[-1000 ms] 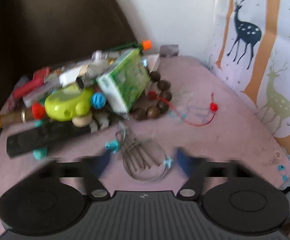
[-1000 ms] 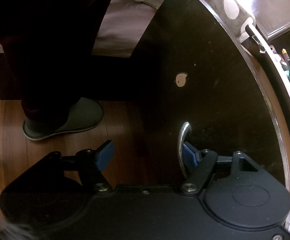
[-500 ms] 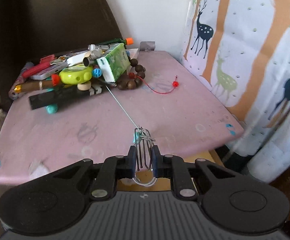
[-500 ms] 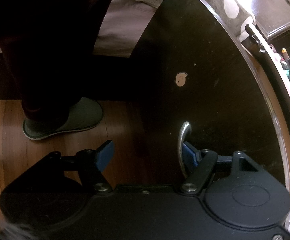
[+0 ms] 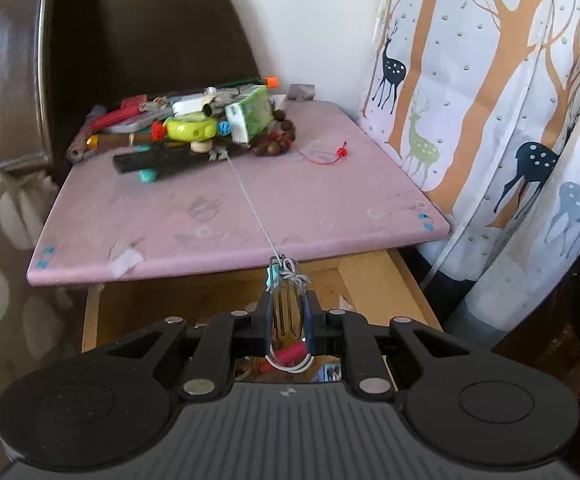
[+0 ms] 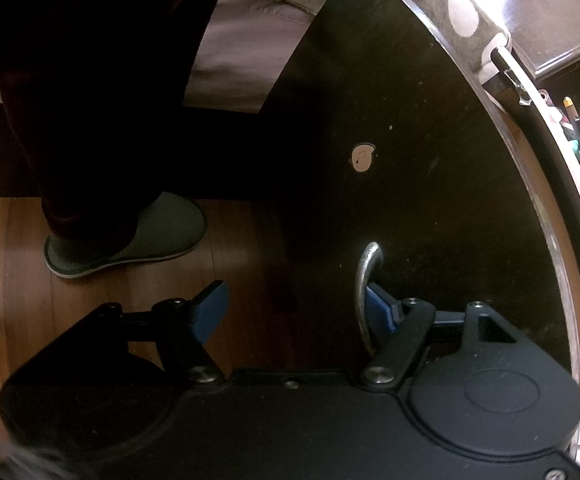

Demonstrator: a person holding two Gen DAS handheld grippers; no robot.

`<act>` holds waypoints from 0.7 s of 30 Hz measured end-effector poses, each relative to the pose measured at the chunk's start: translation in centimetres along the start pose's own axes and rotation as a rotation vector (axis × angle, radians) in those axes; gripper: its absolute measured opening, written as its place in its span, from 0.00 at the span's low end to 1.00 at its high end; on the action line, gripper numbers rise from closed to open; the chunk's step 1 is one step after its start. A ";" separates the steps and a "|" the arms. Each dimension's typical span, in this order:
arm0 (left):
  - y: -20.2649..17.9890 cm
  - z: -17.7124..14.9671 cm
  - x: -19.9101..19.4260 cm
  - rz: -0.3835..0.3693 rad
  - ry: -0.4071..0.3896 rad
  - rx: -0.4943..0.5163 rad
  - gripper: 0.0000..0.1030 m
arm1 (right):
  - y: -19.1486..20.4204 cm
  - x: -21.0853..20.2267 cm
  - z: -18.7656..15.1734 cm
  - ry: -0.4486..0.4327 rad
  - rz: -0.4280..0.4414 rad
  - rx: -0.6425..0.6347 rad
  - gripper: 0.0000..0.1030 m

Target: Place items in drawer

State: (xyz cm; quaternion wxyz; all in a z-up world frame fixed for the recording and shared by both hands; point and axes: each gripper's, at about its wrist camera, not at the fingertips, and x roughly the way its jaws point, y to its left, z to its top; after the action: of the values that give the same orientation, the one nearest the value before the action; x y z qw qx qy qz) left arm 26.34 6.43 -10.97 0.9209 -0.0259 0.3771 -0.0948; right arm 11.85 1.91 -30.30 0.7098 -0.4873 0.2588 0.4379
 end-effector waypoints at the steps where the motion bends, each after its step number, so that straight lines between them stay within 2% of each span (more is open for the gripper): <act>1: 0.1 -0.3 -0.4 0.008 0.002 -0.006 0.13 | 0.0 0.0 0.0 0.000 0.000 0.000 0.72; 5: 0.8 -0.6 -1.3 0.046 -0.003 -0.020 0.13 | 0.0 0.0 -0.1 -0.001 -0.001 -0.002 0.72; 9: 1.8 1.6 -0.3 0.077 -0.038 -0.027 0.13 | 0.0 0.0 0.0 0.001 -0.001 0.000 0.72; 18: 2.1 11.7 3.2 0.068 -0.193 -0.028 0.13 | 0.1 0.1 -0.1 0.002 -0.002 0.001 0.72; 21: 2.4 15.4 3.2 0.035 -0.269 -0.073 0.13 | 0.2 0.1 0.0 0.001 -0.002 -0.002 0.73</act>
State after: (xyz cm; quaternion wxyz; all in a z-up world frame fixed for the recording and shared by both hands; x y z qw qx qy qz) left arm 39.73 7.78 -2.47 0.9631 -0.0655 0.2538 -0.0604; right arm 11.77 1.93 -30.49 0.7097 -0.4884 0.2584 0.4370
